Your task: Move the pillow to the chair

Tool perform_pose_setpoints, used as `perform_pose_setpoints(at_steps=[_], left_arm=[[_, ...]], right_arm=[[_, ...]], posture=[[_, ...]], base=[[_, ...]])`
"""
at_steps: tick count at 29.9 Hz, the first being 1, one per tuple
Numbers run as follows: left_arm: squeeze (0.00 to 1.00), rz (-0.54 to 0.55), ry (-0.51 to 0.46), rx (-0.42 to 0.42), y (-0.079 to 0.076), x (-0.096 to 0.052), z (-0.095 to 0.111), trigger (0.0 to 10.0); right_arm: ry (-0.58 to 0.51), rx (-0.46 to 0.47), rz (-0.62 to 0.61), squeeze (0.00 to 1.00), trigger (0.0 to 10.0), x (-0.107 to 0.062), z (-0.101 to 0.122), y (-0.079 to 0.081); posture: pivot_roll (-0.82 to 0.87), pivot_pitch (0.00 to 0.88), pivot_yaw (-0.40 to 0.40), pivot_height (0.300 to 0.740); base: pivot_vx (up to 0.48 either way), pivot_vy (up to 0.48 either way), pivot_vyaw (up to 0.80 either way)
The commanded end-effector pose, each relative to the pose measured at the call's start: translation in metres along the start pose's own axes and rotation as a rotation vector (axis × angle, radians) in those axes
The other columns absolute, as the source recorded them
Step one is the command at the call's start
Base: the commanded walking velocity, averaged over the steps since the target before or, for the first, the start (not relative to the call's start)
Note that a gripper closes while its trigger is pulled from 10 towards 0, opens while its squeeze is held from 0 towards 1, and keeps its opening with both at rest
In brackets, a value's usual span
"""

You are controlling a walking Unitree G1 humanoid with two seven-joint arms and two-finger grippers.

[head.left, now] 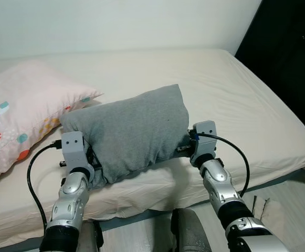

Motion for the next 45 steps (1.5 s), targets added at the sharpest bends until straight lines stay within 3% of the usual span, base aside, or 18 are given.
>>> perform_pose_setpoints(at_steps=[1, 13, 45], left_arm=[[0.0, -0.042, -0.02, 0.043, -0.01, -0.002, 0.0, 10.0], [0.0, -0.058, -0.018, 0.08, -0.012, -0.007, -0.006, 10.0], [0.0, -0.043, -0.021, 0.074, -0.007, -0.008, -0.005, 10.0]], right_arm=[[-0.017, -0.023, 0.07, 0.0, 10.0, 0.003, 0.005, 0.014], [-0.029, 0.004, 0.118, 0.0, 10.0, -0.003, 0.003, 0.021], [-0.044, -0.009, 0.13, 0.0, 10.0, -0.004, 0.006, 0.023]], posture=[[-0.01, 0.078, -0.093, 0.596], [-0.02, 0.11, -0.093, 0.626], [-0.02, 0.102, -0.105, 0.626]], base=[[0.0, 0.0, 0.0], [0.0, 0.0, 0.0], [0.0, 0.0, 0.0]])
Point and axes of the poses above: a point about 5 cm out from each wrist's last joint towards the gripper, its own x axis pointing out of the wrist towards the gripper, its own z axis along the axis of the wrist's last joint, y = z × x, the point moved 4 cm from there along x, pointing out of the wrist towards the gripper, and after that the axes turned 14 degrees about -x, right-handed, at the moved point
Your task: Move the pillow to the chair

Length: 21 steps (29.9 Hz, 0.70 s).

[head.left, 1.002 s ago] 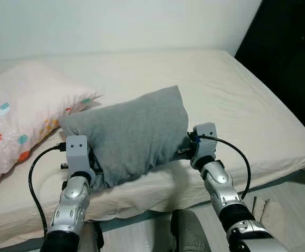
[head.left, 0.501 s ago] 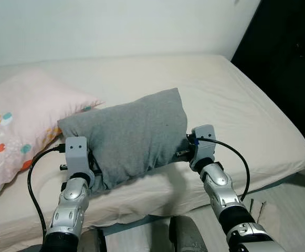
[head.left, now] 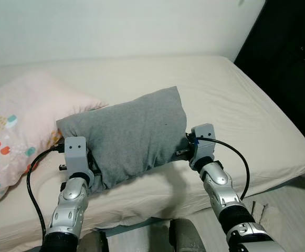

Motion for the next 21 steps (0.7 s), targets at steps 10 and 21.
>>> perform_pose_setpoints(at_steps=[10, 21], left_arm=[[0.0, -0.047, -0.034, 0.012, -0.014, -0.0013, 0.0051, 10.0], [0.0, -0.044, -0.034, 0.005, -0.0137, -0.001, 0.0049, 10.0]], right_arm=[[-0.027, -0.017, 0.072, 0.0, 10.0, 0.0023, 0.0061, 0.0147], [-0.027, -0.029, 0.073, 0.0, 10.0, 0.0036, 0.0073, 0.015]], posture=[[-0.02, 0.092, -0.109, 0.626], [-0.02, 0.087, -0.117, 0.626]], base=[[0.0, 0.0, 0.0], [0.0, 0.0, 0.0]])
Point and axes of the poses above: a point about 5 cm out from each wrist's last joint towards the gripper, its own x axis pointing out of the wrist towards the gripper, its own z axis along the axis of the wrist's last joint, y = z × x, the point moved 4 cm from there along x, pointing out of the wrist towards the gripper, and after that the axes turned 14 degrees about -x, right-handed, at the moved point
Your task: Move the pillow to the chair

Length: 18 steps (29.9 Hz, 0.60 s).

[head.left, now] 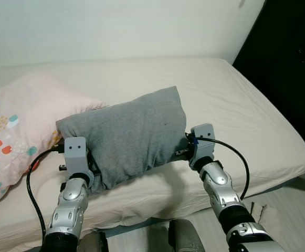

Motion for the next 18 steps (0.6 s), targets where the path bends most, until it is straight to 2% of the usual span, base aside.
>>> perform_pose_setpoints(at_steps=[1, 8, 18], left_arm=[[0.0, -0.041, -0.037, 0.007, -0.0121, -0.0005, 0.0063, 10.0], [0.0, -0.037, -0.034, 0.004, -0.0113, -0.0006, 0.0059, 10.0], [0.0, -0.04, -0.031, 0.002, -0.0126, -0.0003, 0.0058, 10.0]], right_arm=[[-0.029, -0.023, 0.07, 0.0, 10.0, 0.0039, 0.0078, 0.0141], [-0.035, 0.007, 0.097, 0.0, 10.0, 0.0036, 0.009, 0.0169], [-0.05, -0.003, 0.093, 0.0, 10.0, 0.0023, 0.0099, 0.0174]], posture=[[-0.02, 0.091, -0.117, 0.626], [-0.02, 0.091, -0.117, 0.636], [-0.02, 0.101, -0.111, 0.646]], base=[[0.0, 0.0, 0.0], [0.0, 0.0, 0.0], [0.0, 0.0, 0.0]])
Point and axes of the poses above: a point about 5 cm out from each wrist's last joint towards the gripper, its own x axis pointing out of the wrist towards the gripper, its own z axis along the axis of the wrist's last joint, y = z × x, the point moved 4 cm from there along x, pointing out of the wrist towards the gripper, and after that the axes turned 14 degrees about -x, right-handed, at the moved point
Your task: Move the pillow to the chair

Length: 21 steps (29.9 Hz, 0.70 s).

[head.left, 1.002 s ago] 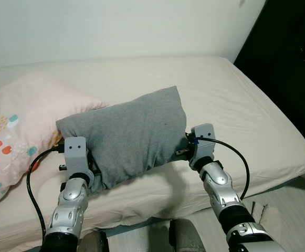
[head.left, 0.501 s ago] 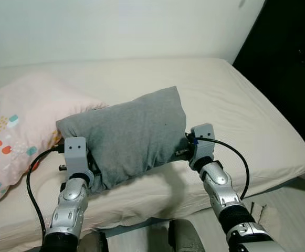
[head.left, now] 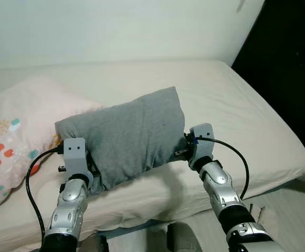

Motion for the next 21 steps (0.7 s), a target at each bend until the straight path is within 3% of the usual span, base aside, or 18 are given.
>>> perform_pose_setpoints(at_steps=[1, 21], left_arm=[[0.0, -0.047, -0.035, 0.004, -0.0147, 0.0005, 0.0075, 10.0], [0.0, -0.047, -0.041, -0.013, -0.0155, 0.0013, 0.0078, 10.0]], right_arm=[[-0.045, -0.011, 0.066, 0.0, 10.0, 0.0022, 0.0081, 0.0154], [-0.062, -0.02, 0.076, 0.0, 10.0, 0.0032, 0.0123, 0.0146]], posture=[[-0.02, 0.101, -0.111, 0.646], [-0.03, 0.102, -0.122, 0.646]], base=[[0.0, 0.0, 0.0], [0.0, 0.0, 0.0]])
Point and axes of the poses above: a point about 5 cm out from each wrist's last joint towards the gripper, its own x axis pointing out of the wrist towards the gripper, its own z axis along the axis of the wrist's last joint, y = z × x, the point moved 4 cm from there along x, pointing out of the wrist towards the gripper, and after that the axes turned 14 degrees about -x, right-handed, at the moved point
